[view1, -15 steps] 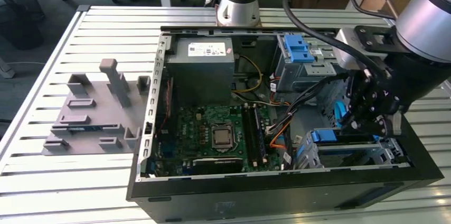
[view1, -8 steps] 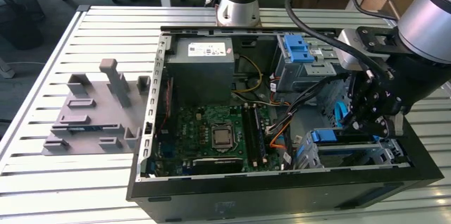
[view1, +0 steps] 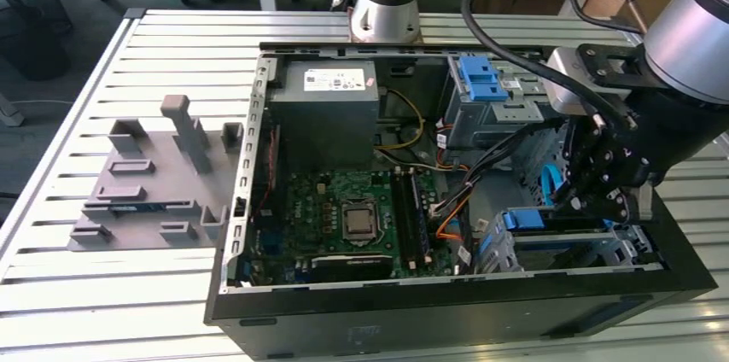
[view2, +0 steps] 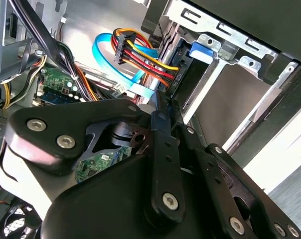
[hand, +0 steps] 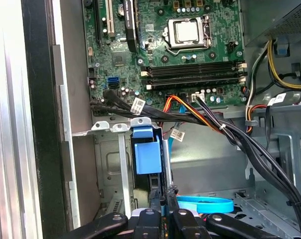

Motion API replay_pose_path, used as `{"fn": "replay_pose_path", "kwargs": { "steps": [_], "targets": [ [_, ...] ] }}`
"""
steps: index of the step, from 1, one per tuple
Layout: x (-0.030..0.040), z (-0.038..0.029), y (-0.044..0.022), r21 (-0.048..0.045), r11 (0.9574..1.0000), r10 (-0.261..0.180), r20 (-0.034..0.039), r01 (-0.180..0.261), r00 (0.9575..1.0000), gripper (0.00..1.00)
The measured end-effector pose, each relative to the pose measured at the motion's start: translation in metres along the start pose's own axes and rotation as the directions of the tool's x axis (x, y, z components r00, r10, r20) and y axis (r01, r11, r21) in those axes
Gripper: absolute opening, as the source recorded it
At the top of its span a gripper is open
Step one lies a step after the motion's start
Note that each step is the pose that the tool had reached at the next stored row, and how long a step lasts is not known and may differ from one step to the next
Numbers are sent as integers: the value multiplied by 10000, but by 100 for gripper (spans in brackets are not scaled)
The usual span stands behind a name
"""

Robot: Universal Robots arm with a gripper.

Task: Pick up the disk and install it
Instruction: 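Insert the second disk wire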

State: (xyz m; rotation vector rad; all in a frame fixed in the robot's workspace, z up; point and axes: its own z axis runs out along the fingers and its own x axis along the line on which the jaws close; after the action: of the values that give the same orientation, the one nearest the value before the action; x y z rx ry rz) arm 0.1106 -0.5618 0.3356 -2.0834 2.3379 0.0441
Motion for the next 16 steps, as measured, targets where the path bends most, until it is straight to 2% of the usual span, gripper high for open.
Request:
{"fn": "replay_pose_path", "kwargs": {
  "steps": [16],
  "targets": [
    [11, 55, -7, 0, 10000, 0, -1, 0, 10000, 16]
  ]
}}
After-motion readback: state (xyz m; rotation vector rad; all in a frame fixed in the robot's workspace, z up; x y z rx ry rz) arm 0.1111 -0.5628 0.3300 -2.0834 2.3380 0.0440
